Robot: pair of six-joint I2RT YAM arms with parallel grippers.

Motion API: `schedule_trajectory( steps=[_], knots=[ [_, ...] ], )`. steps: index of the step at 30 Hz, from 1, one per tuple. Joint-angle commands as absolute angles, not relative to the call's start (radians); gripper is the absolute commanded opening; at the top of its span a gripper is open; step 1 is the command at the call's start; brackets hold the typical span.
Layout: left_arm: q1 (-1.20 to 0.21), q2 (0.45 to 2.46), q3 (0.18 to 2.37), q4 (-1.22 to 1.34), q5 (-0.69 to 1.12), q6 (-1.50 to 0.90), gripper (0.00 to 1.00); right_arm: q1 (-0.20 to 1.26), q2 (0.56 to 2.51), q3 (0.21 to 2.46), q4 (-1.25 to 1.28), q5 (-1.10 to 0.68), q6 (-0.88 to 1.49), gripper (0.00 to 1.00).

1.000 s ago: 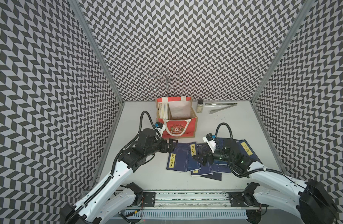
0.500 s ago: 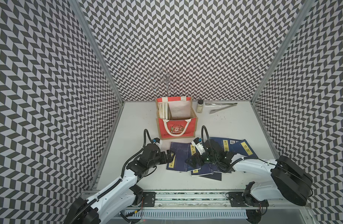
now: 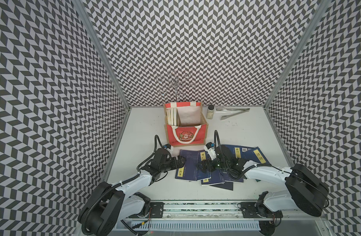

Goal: Put the books into the canvas bag
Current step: Pick up the book from the book.

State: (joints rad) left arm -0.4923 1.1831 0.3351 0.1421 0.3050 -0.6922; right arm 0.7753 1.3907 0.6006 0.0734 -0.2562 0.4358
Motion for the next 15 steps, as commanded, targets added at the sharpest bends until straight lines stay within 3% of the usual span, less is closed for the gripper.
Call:
schedule_trajectory(
  steps=[1,15],
  knots=[
    [-0.541,1.204,0.359,0.234,0.345,-0.676,1.00,0.734,1.357,0.578,0.060,-0.225,0.442,1.00],
    [-0.702,1.402,0.447,0.334,0.359,-0.707,0.99,0.664,1.309,0.544,0.015,-0.247,0.390,0.99]
  ],
)
